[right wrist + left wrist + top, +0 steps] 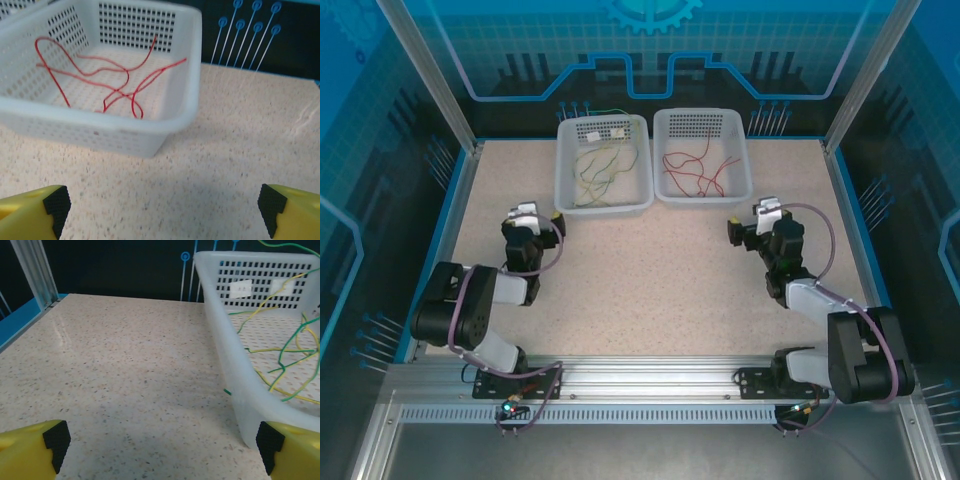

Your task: Untangle the cables

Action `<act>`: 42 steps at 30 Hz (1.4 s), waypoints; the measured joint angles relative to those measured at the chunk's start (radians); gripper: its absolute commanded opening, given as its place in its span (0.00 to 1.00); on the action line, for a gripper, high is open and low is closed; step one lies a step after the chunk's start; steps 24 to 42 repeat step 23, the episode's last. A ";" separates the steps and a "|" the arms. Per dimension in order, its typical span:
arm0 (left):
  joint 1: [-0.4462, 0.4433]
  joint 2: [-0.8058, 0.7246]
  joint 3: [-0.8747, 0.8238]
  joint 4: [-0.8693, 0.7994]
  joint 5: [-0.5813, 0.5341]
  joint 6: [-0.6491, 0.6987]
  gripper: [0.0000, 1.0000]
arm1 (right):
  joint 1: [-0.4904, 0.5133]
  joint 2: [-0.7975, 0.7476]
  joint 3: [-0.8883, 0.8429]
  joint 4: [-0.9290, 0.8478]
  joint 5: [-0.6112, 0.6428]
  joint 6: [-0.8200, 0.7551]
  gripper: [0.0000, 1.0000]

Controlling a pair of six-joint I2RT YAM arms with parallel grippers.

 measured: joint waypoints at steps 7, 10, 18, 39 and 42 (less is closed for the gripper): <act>0.002 -0.001 0.000 -0.068 0.008 -0.012 0.99 | 0.013 0.105 -0.050 0.129 0.006 -0.008 1.00; 0.001 -0.001 0.000 -0.083 0.011 -0.012 0.99 | 0.009 0.201 -0.040 0.151 0.001 -0.007 1.00; 0.002 -0.001 0.000 -0.092 0.023 -0.012 0.99 | -0.037 0.245 0.000 0.139 -0.045 0.011 1.00; 0.006 -0.001 0.000 -0.096 0.050 -0.012 0.99 | -0.034 0.245 0.000 0.140 -0.046 0.011 1.00; 0.006 -0.001 0.000 -0.096 0.050 -0.012 0.99 | -0.034 0.245 0.000 0.140 -0.046 0.011 1.00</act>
